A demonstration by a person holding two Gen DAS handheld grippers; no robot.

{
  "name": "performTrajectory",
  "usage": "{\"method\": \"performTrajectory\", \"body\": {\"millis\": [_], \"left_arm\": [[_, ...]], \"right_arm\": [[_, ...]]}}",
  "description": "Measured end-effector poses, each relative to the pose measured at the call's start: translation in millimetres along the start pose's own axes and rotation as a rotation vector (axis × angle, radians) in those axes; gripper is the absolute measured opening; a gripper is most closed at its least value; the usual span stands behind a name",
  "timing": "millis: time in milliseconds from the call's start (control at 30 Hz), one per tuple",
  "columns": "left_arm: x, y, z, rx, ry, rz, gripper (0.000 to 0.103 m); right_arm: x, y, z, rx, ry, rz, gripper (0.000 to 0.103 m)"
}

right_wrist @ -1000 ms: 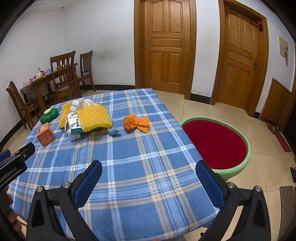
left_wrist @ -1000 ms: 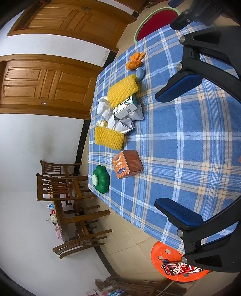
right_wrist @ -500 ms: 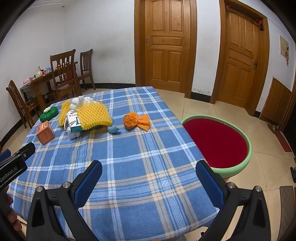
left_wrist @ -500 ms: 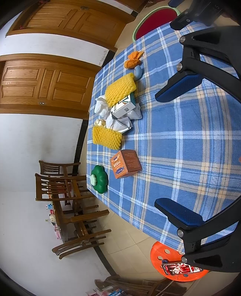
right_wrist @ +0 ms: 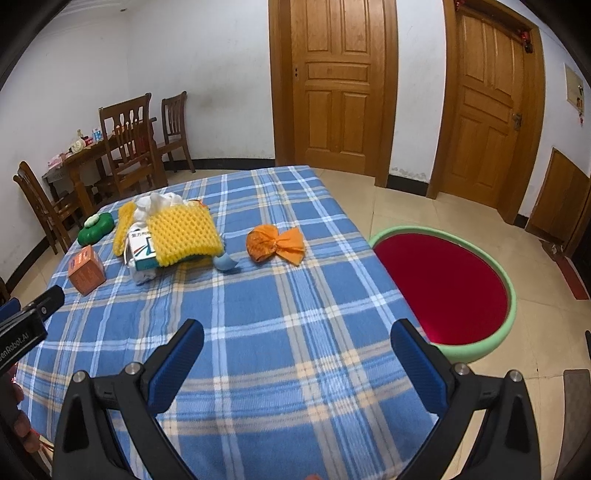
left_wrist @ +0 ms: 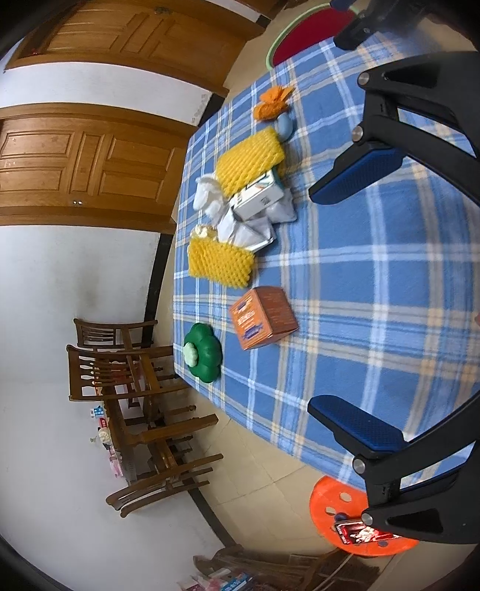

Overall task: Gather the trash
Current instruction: 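Grasp the orange bow wrapper with the right tool while the left tool grasps the orange-brown box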

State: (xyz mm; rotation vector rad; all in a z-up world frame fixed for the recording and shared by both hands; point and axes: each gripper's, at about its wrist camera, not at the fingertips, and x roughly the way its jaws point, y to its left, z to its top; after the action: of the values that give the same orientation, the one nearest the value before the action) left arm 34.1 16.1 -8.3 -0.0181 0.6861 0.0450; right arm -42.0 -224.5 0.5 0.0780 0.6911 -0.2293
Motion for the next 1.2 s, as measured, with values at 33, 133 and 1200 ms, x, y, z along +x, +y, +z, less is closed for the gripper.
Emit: {"method": "performTrajectory", "body": {"millis": [33, 133, 1200], "left_arm": [[3.8, 0.5, 3.9, 0.004, 0.004, 0.004, 0.102], [13.5, 1.0, 12.5, 0.01, 0.02, 0.0, 0.102], [126.5, 21.1, 46.4, 0.033, 0.15, -0.035, 0.096]], "right_arm": [[0.5, -0.4, 1.5, 0.001, 0.003, -0.001, 0.103], [7.8, -3.3, 10.8, 0.011, 0.015, -0.001, 0.103], [-20.5, 0.5, -33.0, 0.102, 0.218, -0.037, 0.103]]}}
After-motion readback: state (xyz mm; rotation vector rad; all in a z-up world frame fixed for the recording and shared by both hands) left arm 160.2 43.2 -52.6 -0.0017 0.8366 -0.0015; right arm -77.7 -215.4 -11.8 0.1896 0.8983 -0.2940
